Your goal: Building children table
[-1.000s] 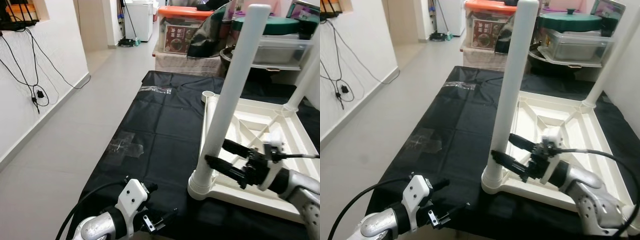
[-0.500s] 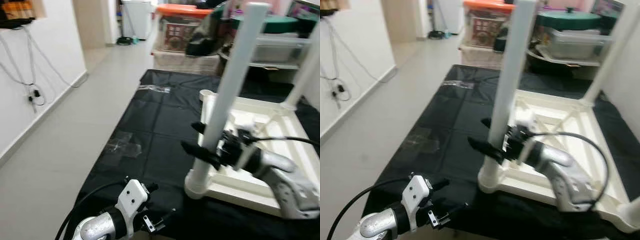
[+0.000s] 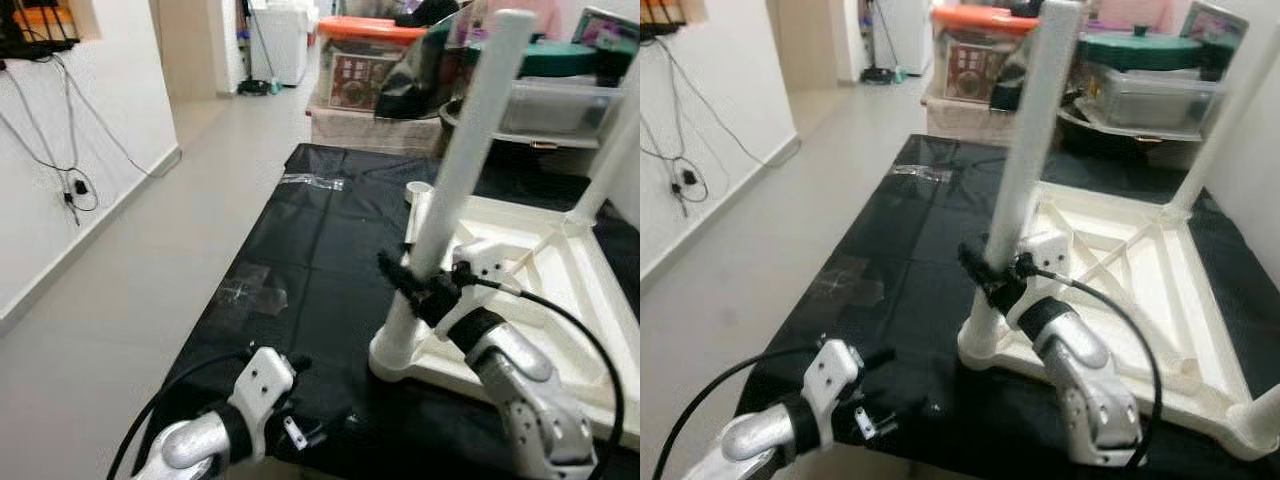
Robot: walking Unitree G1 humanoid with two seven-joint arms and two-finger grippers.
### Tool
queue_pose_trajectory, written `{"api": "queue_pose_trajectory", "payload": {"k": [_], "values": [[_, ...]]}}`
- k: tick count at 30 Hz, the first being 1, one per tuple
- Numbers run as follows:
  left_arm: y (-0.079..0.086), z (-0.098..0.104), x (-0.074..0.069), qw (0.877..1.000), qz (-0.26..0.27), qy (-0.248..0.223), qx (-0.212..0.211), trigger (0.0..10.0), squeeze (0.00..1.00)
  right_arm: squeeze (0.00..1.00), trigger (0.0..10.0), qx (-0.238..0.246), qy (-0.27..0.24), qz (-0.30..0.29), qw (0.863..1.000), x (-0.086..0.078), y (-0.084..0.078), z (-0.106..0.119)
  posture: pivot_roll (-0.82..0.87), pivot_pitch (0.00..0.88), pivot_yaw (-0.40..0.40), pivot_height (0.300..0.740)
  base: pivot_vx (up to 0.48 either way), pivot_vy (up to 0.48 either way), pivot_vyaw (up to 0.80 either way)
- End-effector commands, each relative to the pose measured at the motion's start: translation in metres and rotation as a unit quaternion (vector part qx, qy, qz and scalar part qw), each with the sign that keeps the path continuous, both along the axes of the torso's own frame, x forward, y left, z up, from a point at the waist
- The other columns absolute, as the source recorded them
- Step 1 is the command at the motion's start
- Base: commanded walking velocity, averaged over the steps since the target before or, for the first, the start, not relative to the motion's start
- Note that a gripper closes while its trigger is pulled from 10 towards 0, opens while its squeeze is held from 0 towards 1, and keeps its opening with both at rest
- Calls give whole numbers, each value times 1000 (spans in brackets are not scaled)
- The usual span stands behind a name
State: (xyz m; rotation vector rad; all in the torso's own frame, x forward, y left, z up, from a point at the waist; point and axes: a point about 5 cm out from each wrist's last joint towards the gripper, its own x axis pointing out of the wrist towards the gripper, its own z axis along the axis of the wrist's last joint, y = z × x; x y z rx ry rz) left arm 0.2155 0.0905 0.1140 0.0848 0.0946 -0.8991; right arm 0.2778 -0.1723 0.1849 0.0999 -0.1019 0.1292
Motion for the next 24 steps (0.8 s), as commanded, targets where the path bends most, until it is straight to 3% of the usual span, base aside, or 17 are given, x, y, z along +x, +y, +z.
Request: {"api": "queue_pose_trajectory", "payload": {"k": [1, 2, 3, 4, 5, 6, 8, 10, 11, 12, 13, 15, 16, 18, 19, 20, 24], "values": [[-1, -3, 2, 1000, 0, 1, 4, 10000, 0, 0, 0, -7, 46, -208, 977, -10, -44, -13, 165, 0, -33, 740, 0, 0, 0], [-4, -3, 4, 1000, -4, -1, 4, 10000, 0, 0, 0, 3, 54, -298, 953, -17, -47, -15, 171, 0, -32, 740, 0, 0, 0], [-4, -3, 4, 1000, -4, -1, 4, 10000, 0, 0, 0, 3, 54, -298, 953, -17, -47, -15, 171, 0, -32, 740, 0, 0, 0], [-6, -2, 5, 1000, -8, -5, 4, 10000, 0, 0, 0, 19, 59, -358, 932, -22, -41, -15, 172, 0, -34, 740, 0, 0, 0], [-7, -2, 6, 1000, -10, -7, 4, 10000, 0, 0, 0, 32, 61, -386, 920, -24, -35, -14, 172, 0, -34, 740, 0, 0, 0], [-8, -1, 6, 1000, -11, -9, 4, 10000, 0, 0, 0, 45, 62, -394, 916, -21, -22, -13, 179, 0, -38, 740, 0, 0, 0], [-8, -1, 6, 1000, -11, -9, 4, 10000, 0, 0, 0, 45, 62, -394, 916, -21, -22, -13, 179, 0, -38, 740, 0, 0, 0], [-9, -1, 6, 1000, -13, -11, 5, 10000, 0, 0, 0, 56, 68, -385, 919, -12, 0, -12, 187, 0, -41, 740, 0, 0, 0], [-10, -1, 6, 1000, -13, -12, 5, 10000, 0, 0, 0, 59, 69, -360, 928, -7, 10, -12, 191, 0, -42, 740, 0, 0, 0], [-10, -1, 6, 1000, -13, -12, 5, 10000, 0, 0, 0, 59, 69, -360, 928, -7, 10, -12, 191, 0, -42, 740, 0, 0, 0], [-10, -1, 6, 1000, -13, -12, 5, 10000, 0, 0, 10000, 58, 61, -324, 942, -3, 17, -12, 191, 0, -42, 740, 0, 0, 0], [-10, -2, 6, 1000, -13, -12, 5, 10000, 0, 0, 10000, 56, 55, -300, 951, 0, 21, -12, 191, 0, -42, 740, 0, 0, 0], [-10, -2, 6, 1000, -15, -12, 6, 10000, 0, 1000, 10000, 57, 47, -263, 962, 3, 24, -13, 182, 0, -40, 740, 0, 0, 0], [-10, -2, 6, 1000, -16, -12, 6, 10000, 0, 1000, 10000, 57, 43, -248, 966, 4, 25, -14, 182, 0, -40, 740, 0, 0, 0], [-11, -3, 6, 1000, -19, -12, 8, 10000, 0, 0, 10000, 66, 33, -206, 976, 6, 26, -15, 182, 0, -40, 740, 0, 0, 0], [-11, -3, 6, 1000, -19, -12, 8, 10000, 0, 0, 10000, 66, 33, -206, 976, 6, 26, -15, 182, 0, -40, 740, 0, 0, 0], [-12, -4, 6, 1000, -23, -12, 9, 10000, 0, 0, 10000, 84, 13, -64, 994, 10, 23, -16, 184, 0, -41, 740, 0, 0, 0]]}}
